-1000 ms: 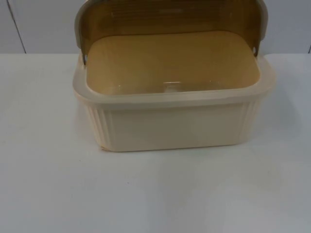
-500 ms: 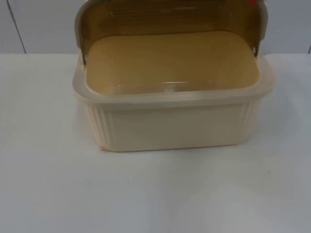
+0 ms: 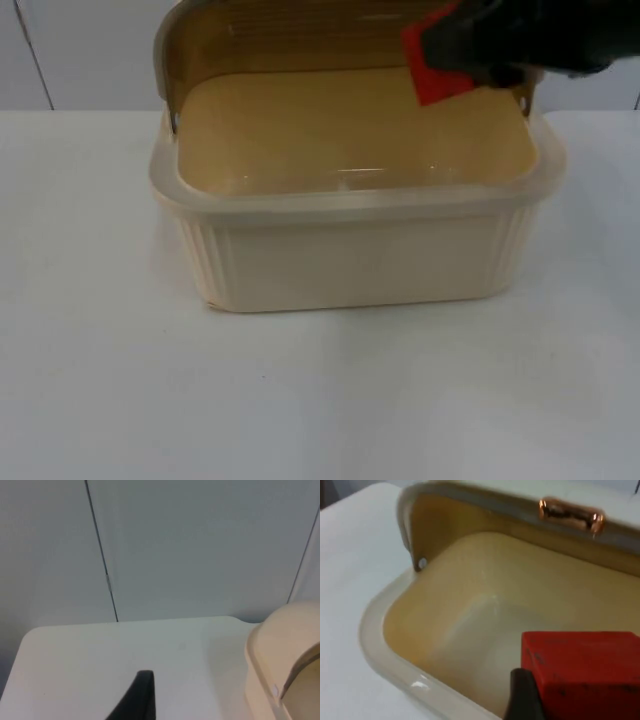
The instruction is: Open the box lid with the left hand, place the block into the box with the right hand, then close the box lid with the left hand.
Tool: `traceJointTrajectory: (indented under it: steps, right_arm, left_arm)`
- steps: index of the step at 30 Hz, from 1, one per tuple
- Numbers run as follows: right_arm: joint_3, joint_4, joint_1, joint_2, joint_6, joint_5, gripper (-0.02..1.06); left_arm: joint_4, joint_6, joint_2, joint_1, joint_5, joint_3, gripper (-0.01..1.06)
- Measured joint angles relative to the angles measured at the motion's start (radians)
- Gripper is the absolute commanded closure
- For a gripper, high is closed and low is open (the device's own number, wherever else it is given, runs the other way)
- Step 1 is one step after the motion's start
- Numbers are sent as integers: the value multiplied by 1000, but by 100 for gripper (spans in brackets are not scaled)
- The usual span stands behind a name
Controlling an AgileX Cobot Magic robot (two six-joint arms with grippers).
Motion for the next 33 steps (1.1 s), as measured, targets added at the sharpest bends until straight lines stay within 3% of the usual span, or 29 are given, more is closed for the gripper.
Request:
traceJointTrajectory:
  steps: [8, 14, 23, 28, 31, 32, 33]
  right_arm:
    - [-2, 30, -28, 153, -3, -130, 104]
    - [-60, 86, -50, 217, -47, -156, 104]
    - [-125, 96, -59, 308, -62, -156, 103]
    - [-126, 151, -59, 325, -83, -156, 80]
    - [-126, 173, -59, 326, -90, -156, 40]
    - [-126, 173, -59, 326, -90, -156, 21]
    - [-126, 175, -59, 326, -92, -152, 21]
  left_arm:
    - [0, 0, 0, 0, 0, 0, 0]
    - [0, 0, 0, 0, 0, 0, 0]
    - [4, 0, 0, 0, 0, 0, 0]
    - [6, 0, 0, 0, 0, 0, 0]
    - [10, 0, 0, 0, 0, 0, 0]
    - [10, 0, 0, 0, 0, 0, 0]
    - [10, 0, 0, 0, 0, 0, 0]
